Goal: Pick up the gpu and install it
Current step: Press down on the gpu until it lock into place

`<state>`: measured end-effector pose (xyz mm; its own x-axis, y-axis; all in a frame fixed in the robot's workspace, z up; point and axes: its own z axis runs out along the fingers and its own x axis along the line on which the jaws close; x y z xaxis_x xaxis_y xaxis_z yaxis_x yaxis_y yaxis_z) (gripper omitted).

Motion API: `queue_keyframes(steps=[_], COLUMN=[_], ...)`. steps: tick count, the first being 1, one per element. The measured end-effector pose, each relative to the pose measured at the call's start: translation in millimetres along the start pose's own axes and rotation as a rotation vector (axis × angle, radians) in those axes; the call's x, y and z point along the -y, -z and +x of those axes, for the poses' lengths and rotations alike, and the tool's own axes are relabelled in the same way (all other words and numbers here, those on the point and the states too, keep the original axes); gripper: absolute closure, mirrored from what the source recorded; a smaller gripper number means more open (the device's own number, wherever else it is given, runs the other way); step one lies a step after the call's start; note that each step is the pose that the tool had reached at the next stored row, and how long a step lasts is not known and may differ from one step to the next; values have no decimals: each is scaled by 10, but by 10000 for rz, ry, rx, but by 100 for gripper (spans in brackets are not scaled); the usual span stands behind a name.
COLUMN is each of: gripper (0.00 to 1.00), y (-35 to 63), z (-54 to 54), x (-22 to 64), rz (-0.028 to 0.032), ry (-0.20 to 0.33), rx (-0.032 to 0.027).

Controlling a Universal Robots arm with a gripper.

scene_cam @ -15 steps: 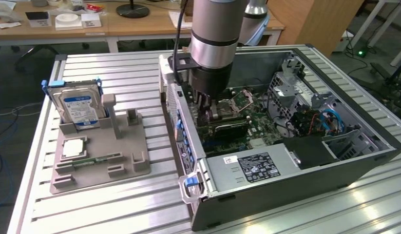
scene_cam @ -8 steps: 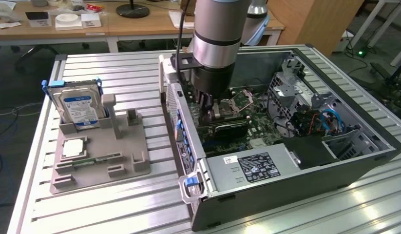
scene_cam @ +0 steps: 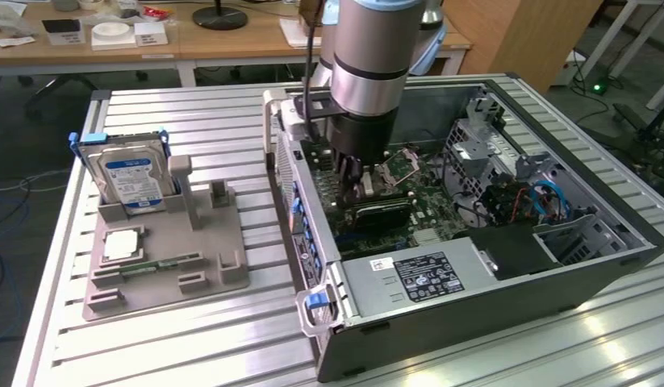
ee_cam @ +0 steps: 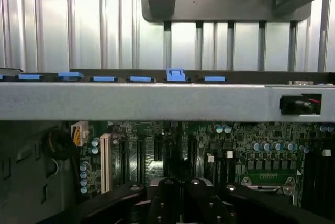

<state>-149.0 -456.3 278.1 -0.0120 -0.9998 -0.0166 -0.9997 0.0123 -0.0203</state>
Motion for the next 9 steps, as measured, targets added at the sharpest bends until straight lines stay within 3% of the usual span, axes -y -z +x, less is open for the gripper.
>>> queue_keyframes(steps=[4, 9], gripper=[90, 90], y=[-44, -52], z=[-20, -22], x=[84, 89], rz=[2, -5], ry=[1, -1], rx=[1, -2])
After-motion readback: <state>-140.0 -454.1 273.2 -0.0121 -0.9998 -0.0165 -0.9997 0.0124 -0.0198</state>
